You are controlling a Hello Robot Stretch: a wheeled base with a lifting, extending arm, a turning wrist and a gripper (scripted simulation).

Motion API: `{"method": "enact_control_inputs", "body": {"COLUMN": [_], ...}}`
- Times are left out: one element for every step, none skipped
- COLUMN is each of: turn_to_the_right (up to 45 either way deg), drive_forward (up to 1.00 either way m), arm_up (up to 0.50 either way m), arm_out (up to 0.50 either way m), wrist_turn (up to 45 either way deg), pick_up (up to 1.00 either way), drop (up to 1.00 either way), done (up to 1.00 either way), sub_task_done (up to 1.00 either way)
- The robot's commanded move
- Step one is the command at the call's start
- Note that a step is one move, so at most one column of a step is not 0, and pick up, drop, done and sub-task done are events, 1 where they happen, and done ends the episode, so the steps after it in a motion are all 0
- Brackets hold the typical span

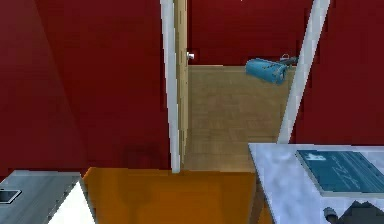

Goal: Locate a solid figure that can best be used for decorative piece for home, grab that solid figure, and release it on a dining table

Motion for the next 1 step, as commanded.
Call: {"method": "enact_control_inputs", "body": {"turn_to_the_right": [0.0], "drive_forward": [0.0], "arm_up": [0.0], "arm_out": [0.0], "wrist_turn": [45.0], "pick_up": [0.0], "drop": [0.0], "done": [0.0], "sub_task_done": [0.0]}}
